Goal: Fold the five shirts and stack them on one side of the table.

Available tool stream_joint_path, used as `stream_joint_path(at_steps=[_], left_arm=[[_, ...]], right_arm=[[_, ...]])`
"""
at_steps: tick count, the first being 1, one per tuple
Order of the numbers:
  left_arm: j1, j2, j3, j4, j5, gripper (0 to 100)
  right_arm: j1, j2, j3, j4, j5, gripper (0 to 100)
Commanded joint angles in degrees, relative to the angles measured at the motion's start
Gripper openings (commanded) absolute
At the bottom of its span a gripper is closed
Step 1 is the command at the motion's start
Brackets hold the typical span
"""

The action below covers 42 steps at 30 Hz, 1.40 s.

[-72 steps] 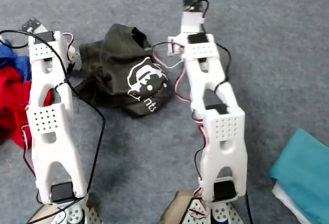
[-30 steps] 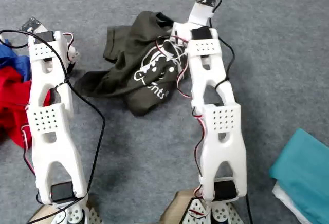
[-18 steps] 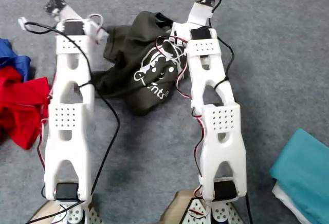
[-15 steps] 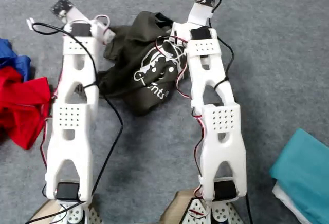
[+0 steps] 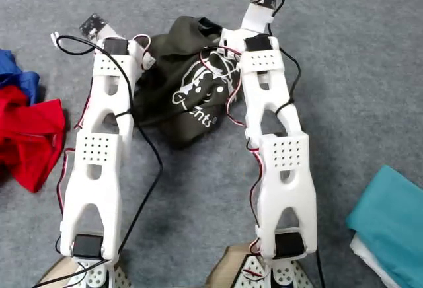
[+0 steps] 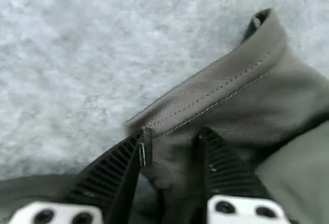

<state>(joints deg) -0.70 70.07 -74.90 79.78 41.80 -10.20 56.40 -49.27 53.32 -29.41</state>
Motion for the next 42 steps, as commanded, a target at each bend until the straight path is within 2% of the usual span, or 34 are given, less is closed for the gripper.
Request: stream_joint_path(at_steps=[1, 4, 10, 15, 18, 21, 26, 29, 33, 37, 42], left_arm=[[-2.11, -0.31, -1.32, 1.41, 0.79, 11], [-4.48, -0.22, -0.88, 1.85, 0.79, 1], [-9.05, -0.13, -1.32, 11.34, 0.79, 2], [-14.42, -0.66, -1.67, 16.0, 0.53, 2], [-18.02, -0.48, -5.19, 20.57, -2.29, 2], [-21.45, -0.66, -5.89, 21.1, -5.63, 2], [-25.93, -0.66, -8.7, 21.1, -6.24, 2], [-26.2, -0.66, -11.25, 21.1, -6.24, 2], [-24.0, -0.66, -15.12, 21.01, -6.07, 2], [-21.27, -0.57, -21.45, 20.84, -5.89, 2], [-16.62, -4.97, -21.1, 14.15, -3.87, 2]], right_arm=[[0.04, -0.4, -2.95, -0.09, -0.7, 1.4], [0.04, -0.4, -2.95, -0.09, -0.7, 1.4], [0.04, -0.4, -3.03, -0.09, -0.7, 1.4], [0.04, -0.4, -3.03, -0.09, -0.7, 1.5], [0.04, -0.4, -3.03, -0.09, -0.7, 1.5], [0.04, -0.4, -3.12, -0.09, -0.7, 1.5], [0.04, -0.4, -3.12, -0.09, -0.7, 1.5], [0.04, -0.4, -3.03, -0.09, 0.18, 1.6], [-0.31, -0.4, -2.86, 0.26, 4.92, 1.6], [-0.31, -0.4, -2.77, 0.26, 5.27, 1.6], [-0.31, -0.48, -2.77, 0.26, 5.27, 1.6]])
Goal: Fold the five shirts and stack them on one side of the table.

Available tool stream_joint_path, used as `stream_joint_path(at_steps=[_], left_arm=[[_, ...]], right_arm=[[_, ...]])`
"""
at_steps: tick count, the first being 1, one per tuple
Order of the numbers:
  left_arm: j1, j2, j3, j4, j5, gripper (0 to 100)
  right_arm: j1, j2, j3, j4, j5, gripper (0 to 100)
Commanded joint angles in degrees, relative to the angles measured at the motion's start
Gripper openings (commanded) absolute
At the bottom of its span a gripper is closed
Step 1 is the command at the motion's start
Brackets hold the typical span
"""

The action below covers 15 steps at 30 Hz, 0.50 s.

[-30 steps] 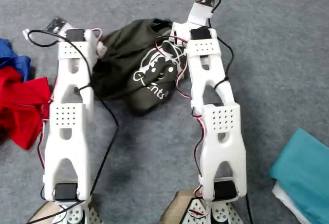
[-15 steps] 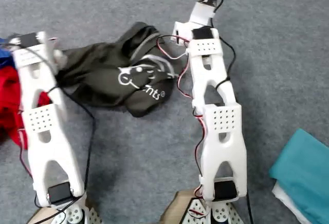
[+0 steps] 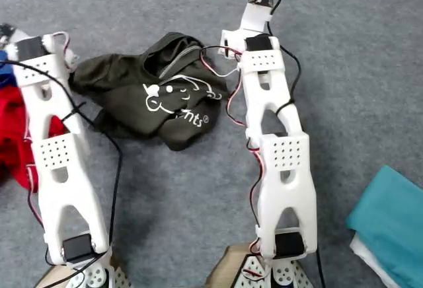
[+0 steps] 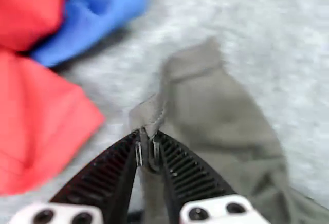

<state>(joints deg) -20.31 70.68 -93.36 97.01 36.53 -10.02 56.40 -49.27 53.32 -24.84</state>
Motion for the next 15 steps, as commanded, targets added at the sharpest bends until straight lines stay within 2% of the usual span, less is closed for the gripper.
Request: stream_joint_path(at_steps=[1, 6, 10, 15], left_arm=[[4.57, -7.43, -2.64, -3.87, 1.76, 2], [12.84, -13.49, -2.2, -7.03, 2.2, 2], [16.7, -13.49, -2.2, -5.98, 2.2, 3], [20.84, -13.49, -2.2, -2.29, 2.2, 23]], right_arm=[[-0.4, -0.48, -2.77, 0.26, 0.7, 1.6], [0.22, -0.57, -2.77, 0.35, 0.7, 2.8], [0.66, -0.75, -3.21, 3.25, 0.35, 13.0], [0.4, -0.75, -3.3, 3.6, 0.62, 24.1]])
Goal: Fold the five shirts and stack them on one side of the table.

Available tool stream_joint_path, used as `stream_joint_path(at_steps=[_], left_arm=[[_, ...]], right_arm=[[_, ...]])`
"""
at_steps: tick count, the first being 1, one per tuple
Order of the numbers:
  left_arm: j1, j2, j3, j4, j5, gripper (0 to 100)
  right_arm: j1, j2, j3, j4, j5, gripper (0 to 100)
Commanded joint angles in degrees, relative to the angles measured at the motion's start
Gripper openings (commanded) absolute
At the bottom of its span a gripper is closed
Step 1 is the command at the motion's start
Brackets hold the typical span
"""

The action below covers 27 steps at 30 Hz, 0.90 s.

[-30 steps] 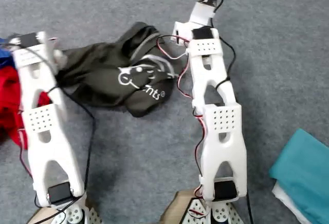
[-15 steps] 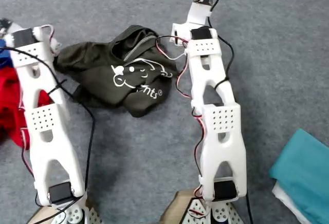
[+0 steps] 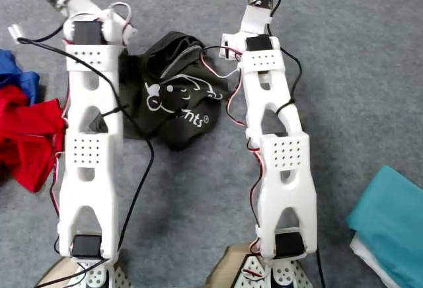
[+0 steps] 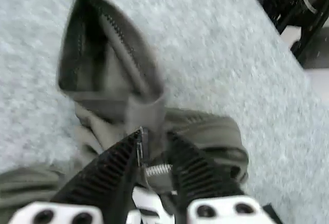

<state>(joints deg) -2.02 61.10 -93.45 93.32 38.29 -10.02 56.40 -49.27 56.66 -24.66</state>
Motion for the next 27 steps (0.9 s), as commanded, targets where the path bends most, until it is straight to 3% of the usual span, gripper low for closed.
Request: stream_joint_path(at_steps=[1, 4, 7, 12, 18, 23, 27], left_arm=[[3.34, -3.91, -2.11, 1.93, 0.44, 27], [4.84, -4.44, -2.2, 2.46, 0.44, 29], [1.23, -4.53, -2.46, 2.37, 0.09, 29], [-12.04, -4.97, -2.2, 7.56, 0.09, 29], [-27.69, -5.05, 0.7, 7.74, -2.2, 29], [-33.41, -4.53, 11.78, 7.74, -7.74, 18], [-37.36, -1.54, 18.11, 4.13, -7.91, 17]], right_arm=[[0.4, -0.75, -3.3, 0.26, 0.35, 25.0], [0.4, -0.75, -3.3, 0.26, 0.44, 25.7], [0.4, -0.75, -3.3, 0.26, 0.44, 25.7], [0.4, -0.75, -3.3, 0.26, 0.44, 25.7], [-1.1, -0.66, -3.3, 0.62, 1.05, 25.6], [-4.0, -0.84, -3.3, 0.62, 9.76, 25.6], [-6.02, -2.51, -6.11, 4.31, 17.32, 25.6]])
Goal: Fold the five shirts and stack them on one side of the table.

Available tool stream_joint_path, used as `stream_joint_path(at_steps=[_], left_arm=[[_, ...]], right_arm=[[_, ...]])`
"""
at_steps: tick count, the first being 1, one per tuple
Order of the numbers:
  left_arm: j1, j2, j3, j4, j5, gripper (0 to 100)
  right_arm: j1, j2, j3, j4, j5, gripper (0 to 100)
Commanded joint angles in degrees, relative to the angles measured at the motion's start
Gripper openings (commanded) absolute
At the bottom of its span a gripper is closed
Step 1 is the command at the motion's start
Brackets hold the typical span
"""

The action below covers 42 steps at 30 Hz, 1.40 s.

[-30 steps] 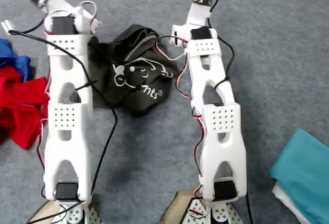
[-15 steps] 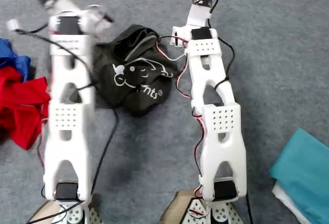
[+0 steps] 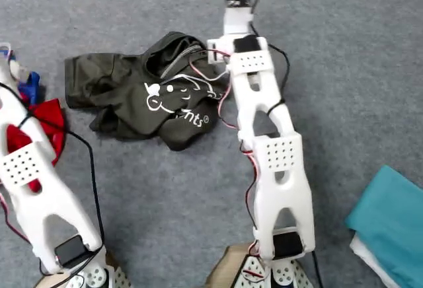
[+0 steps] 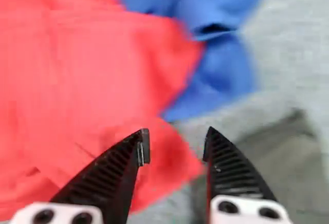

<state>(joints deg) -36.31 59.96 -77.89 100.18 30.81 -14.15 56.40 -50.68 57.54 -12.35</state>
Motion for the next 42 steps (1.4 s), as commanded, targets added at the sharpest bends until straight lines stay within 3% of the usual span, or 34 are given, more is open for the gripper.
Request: stream_joint_path(at_steps=[1, 5, 11, 15, 22, 28, 37, 42], left_arm=[[-4.66, 1.01, 3.43, -5.19, -0.35, 17], [-10.2, 6.2, 4.04, -12.13, -0.26, 17], [-13.27, 7.16, 0.62, -13.19, 2.37, 17], [-13.45, 7.16, 0.62, -13.19, 3.52, 17], [-12.57, 7.16, 0.62, -13.19, 3.52, 17], [-10.81, 7.16, 0.62, -12.92, 3.43, 17], [-9.41, 7.16, 0.62, -12.04, 3.34, 17], [-1.14, 6.81, 0.09, -5.89, -0.7, 17]], right_arm=[[-2.77, -3.21, -5.93, 6.59, 7.74, 25.6], [-9.45, -5.67, -14.64, 16.18, 17.67, 25.6], [-23.43, -3.03, -20.35, 23.91, 34.37, 25.6], [-25.45, 2.68, -19.65, 23.47, 37.63, 25.6], [-20.62, 12.26, -22.46, 20.84, 37.8, 24.9], [-13.58, 15.25, -27.47, 21.27, 37.89, 0.0], [0.92, 15.78, -40.04, 27.08, 37.54, 0.5], [3.65, 16.84, -44.18, 29.71, 34.46, 0.5]])
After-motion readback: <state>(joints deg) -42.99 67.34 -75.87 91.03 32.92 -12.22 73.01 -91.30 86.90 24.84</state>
